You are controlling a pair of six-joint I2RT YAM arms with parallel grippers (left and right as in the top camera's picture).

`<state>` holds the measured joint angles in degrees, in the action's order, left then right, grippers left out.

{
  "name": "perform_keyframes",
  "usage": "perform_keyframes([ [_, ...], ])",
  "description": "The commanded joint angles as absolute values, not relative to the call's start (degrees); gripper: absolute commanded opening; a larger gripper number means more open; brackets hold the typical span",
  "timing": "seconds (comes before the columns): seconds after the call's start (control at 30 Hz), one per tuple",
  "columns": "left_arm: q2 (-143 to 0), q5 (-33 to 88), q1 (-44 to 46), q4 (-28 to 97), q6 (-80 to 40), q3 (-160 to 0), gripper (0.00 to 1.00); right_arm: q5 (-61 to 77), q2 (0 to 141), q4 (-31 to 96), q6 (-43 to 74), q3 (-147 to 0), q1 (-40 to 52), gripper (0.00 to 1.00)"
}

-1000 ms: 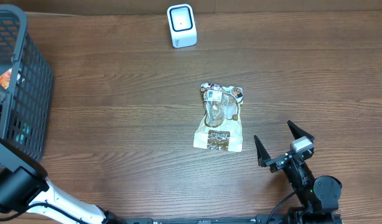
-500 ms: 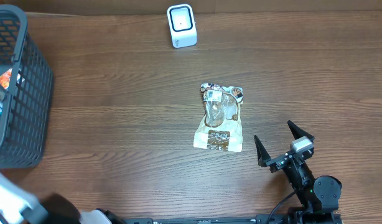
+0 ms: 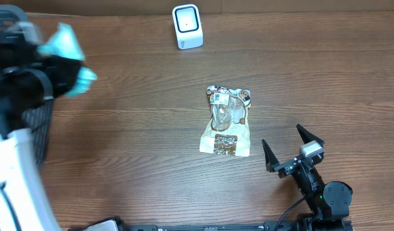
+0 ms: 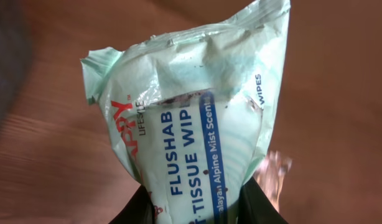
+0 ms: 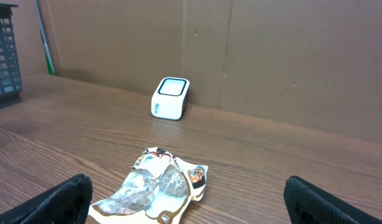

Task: Scan the item barcode
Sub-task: 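Carry the wipes pack left of the bean bag and release it, then swing the left gripper back over the grey basket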

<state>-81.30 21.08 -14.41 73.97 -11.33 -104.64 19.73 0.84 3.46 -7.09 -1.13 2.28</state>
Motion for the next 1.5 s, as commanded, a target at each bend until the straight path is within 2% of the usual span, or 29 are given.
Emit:
perform_keyframes([
  [0.0,-83.9,12.7,-5.7,72.0,-10.8,-97.4,0.18,20.1,0.2,3.1,-6.7,-0.4,2.2,1.00],
  [0.1,-87.0,9.0,1.7,67.4,-14.5,-89.5,0.18,20.1,0.2,3.0,-6.7,-0.4,2.2,1.00],
  [0.3,-96.1,8.8,12.6,53.6,-19.6,-77.7,0.17,20.1,0.2,3.0,-6.7,-0.4,2.2,1.00],
  [0.57,-108.3,8.6,20.1,47.2,-21.7,-76.3,0.18,20.1,0.2,3.1,-6.7,-0.4,2.2,1.00],
  [0.63,-108.7,8.6,20.4,46.9,-22.8,-76.3,0.26,20.1,0.2,3.1,-6.7,-0.4,2.2,1.00],
  [0.67,-108.7,8.6,20.4,46.6,-22.8,-76.4,0.38,20.1,0.2,3.1,-6.7,-0.4,2.2,1.00],
  [0.77,-108.6,8.8,20.4,47.5,-22.8,-78.5,0.82,20.1,0.2,3.1,-6.7,-0.4,2.2,1.00],
  [0.8,-108.6,8.8,20.3,48.5,-22.8,-80.0,0.90,20.1,0.2,3.0,-6.7,-0.4,2.2,1.00],
  [1.03,-107.9,3.1,19.0,63.9,-21.5,-101.4,0.99,20.1,0.2,3.1,-6.7,-0.4,2.2,1.00],
  [1.17,-106.9,-1.0,15.7,73.3,-18.5,-118.3,1.00,20.1,0.2,3.0,-6.7,-0.4,2.2,1.00],
  [1.33,-106.2,-3.3,6.6,82.4,-15.5,-137.1,1.00,20.1,0.2,3.1,-6.7,-0.4,2.2,1.00],
  [1.47,-105.7,-3.7,-5.6,86.9,-15.5,-145.1,1.00,20.1,0.2,3.0,-6.7,-0.4,2.2,1.00],
])
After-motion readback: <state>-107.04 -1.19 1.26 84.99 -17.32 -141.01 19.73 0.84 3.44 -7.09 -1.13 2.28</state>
